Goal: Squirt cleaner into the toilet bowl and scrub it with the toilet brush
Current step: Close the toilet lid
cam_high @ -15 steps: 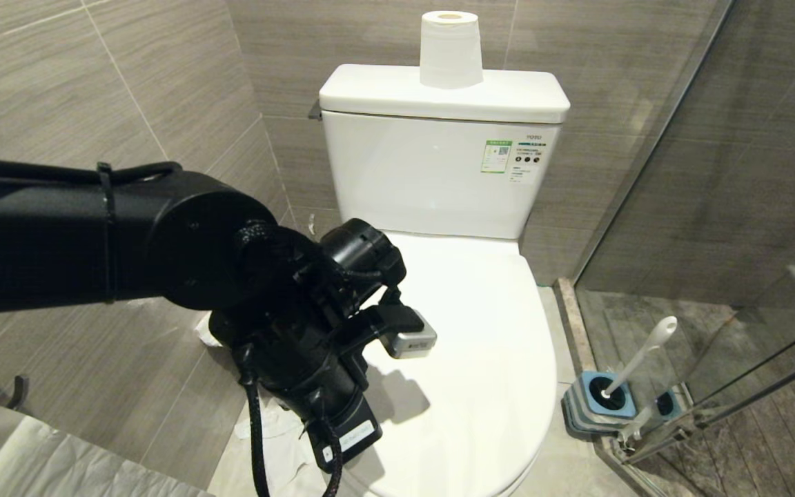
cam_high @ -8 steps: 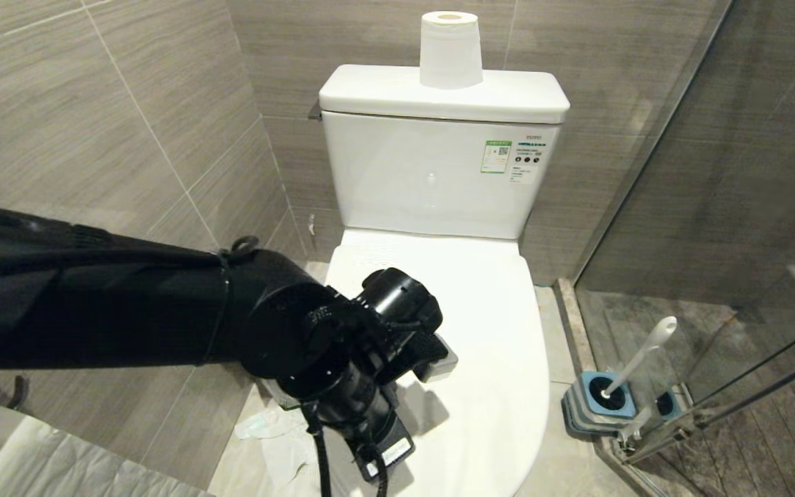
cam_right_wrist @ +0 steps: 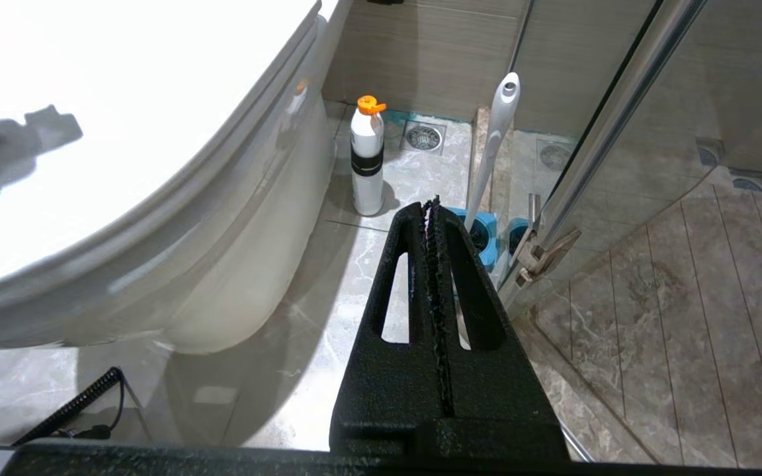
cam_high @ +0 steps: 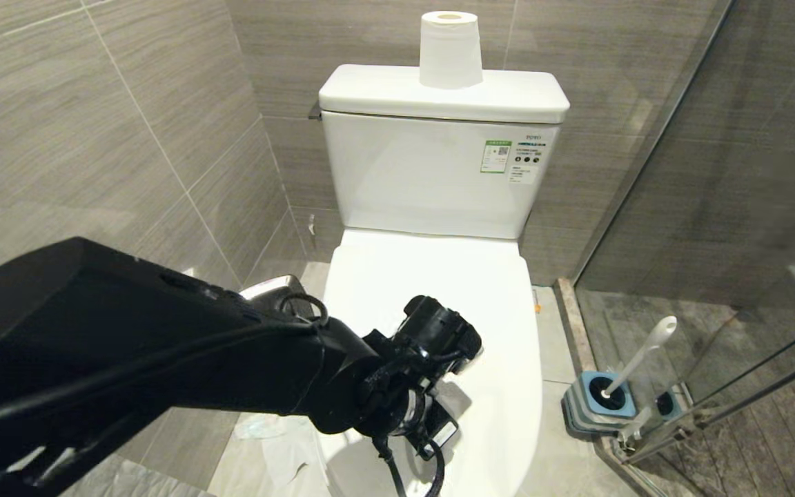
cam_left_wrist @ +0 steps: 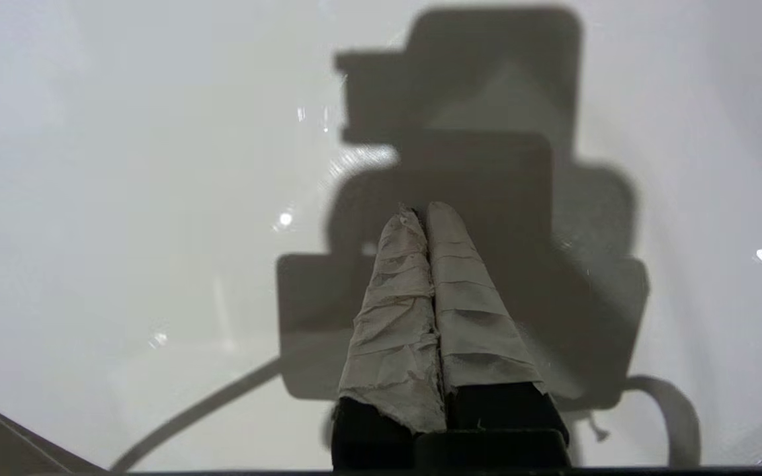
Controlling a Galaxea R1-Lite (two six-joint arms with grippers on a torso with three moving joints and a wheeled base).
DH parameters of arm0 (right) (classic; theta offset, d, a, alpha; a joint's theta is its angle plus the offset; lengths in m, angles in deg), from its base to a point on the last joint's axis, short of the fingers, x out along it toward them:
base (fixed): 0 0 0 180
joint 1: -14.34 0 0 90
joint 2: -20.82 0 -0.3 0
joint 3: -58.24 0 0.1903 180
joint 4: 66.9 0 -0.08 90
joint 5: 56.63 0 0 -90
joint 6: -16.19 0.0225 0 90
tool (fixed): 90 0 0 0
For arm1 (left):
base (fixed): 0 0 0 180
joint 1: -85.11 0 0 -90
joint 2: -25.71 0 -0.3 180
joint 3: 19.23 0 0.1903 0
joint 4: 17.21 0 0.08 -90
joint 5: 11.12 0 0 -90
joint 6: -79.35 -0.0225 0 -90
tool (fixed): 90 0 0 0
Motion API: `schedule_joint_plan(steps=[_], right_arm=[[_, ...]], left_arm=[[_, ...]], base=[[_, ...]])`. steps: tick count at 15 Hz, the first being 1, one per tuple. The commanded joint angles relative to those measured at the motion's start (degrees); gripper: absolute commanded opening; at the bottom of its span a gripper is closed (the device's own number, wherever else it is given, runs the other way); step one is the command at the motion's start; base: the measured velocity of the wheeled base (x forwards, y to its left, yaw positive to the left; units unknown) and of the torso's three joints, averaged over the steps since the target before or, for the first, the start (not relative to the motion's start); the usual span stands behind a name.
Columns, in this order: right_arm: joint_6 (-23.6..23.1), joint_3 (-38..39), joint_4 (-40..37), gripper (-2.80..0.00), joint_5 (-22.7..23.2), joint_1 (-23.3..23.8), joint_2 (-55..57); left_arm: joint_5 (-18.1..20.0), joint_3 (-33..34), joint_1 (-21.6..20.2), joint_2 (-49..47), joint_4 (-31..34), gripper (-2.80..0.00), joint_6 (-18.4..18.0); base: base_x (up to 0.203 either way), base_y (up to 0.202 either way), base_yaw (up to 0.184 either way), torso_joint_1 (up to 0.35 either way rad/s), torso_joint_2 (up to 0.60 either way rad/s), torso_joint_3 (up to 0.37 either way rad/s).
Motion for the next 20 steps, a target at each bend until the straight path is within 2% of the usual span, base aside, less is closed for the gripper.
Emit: schedule_joint_plan(steps=[1, 4, 7, 10, 15, 17, 18, 20], right_arm=[[-0.06, 0.02, 0.0, -2.8, 0.02, 0.0, 0.05], [-0.03, 0.01, 0.0, -2.8, 0.02, 0.0, 0.05], [-0.06, -0.01, 0.0, -2.8, 0.02, 0.0, 0.05], [-0.06, 0.07, 0.0, -2.8, 0.02, 0.0, 0.05], [-0.04, 0.07, 0.0, -2.8, 0.02, 0.0, 0.05], [-0.02, 0.04, 0.0, -2.8, 0.02, 0.0, 0.05], [-0.06, -0.01, 0.0, -2.8, 0.02, 0.0, 0.05], [-0.06, 0.07, 0.0, -2.8, 0.02, 0.0, 0.05]], left_arm=[[-0.31, 1.28, 0.59, -2.06, -0.5, -2.8, 0.05], [-0.6, 3.0, 1.8, -3.01, -1.32, -2.8, 0.21], [-1.92, 2.88, 2.79, -4.08, -3.39, -2.8, 3.47], [-2.7, 2.96, 2.51, -2.98, -2.8, -2.8, 3.83], [-2.7, 2.78, 2.1, 7.65, -2.56, -2.8, 3.96], [-1.85, 2.88, -0.7, 15.44, 1.37, -2.8, 3.9], [-0.25, 2.91, -3.44, 20.19, 6.23, -2.8, 4.02], [4.92, 2.95, -11.49, 29.91, 18.99, -2.8, 4.05]], base=[[0.0, 0.0, 0.0, 0.0, 0.0, 0.0], [0.0, 0.0, 0.0, 0.0, 0.0, 0.0], [0.0, 0.0, 0.0, 0.0, 0.0, 0.0], [0.0, 0.0, 0.0, 0.0, 0.0, 0.0], [0.0, 0.0, 0.0, 0.0, 0.0, 0.0], [0.0, 0.0, 0.0, 0.0, 0.0, 0.0], [0.0, 0.0, 0.0, 0.0, 0.0, 0.0], [0.0, 0.0, 0.0, 0.0, 0.0, 0.0]])
